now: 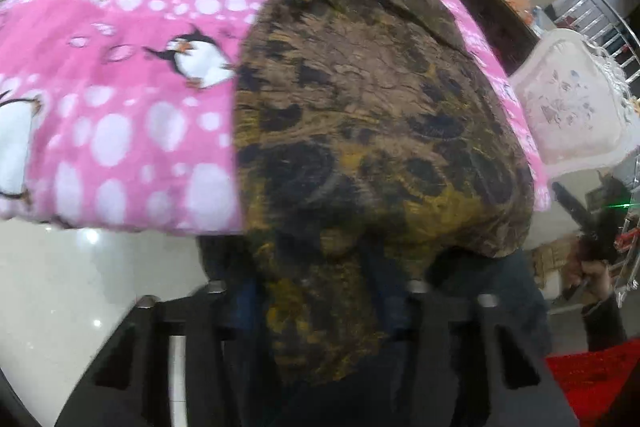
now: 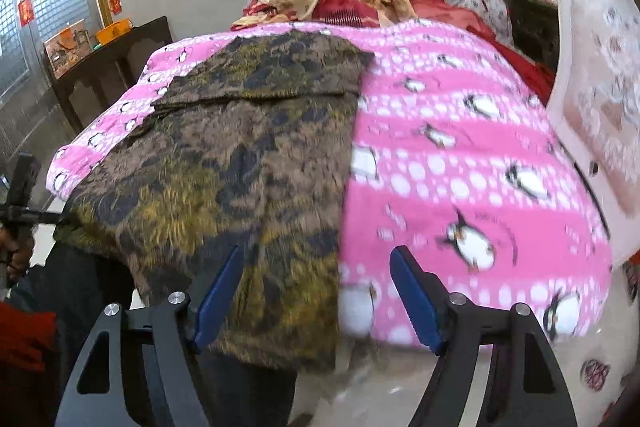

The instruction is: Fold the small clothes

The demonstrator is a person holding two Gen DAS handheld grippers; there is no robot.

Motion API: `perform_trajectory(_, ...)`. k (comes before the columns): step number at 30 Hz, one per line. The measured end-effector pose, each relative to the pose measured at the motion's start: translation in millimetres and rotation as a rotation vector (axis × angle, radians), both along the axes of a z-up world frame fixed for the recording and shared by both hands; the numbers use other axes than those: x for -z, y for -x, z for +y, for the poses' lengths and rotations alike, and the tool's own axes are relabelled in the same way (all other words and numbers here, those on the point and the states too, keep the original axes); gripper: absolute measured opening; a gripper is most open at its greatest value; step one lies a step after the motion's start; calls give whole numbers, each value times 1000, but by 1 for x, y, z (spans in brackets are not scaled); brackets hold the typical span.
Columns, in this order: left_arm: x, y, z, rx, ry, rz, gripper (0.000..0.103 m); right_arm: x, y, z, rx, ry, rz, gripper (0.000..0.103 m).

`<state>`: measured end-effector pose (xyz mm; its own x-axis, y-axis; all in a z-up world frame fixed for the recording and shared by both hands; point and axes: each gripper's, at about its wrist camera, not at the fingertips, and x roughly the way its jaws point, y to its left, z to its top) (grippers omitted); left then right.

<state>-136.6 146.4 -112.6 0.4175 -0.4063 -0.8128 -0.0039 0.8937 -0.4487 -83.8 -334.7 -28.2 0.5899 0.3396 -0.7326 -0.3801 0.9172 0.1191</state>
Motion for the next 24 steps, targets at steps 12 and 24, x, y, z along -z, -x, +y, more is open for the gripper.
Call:
perform_trajectory(12, -12, 5, -3, -5, -38, -47, 27, 58, 13, -22, -65, -231, 105, 76)
perform_trajectory(24, -26, 12, -5, 0, -23, -84, 5, 67, -10, -20, -227, -268, 216, 5)
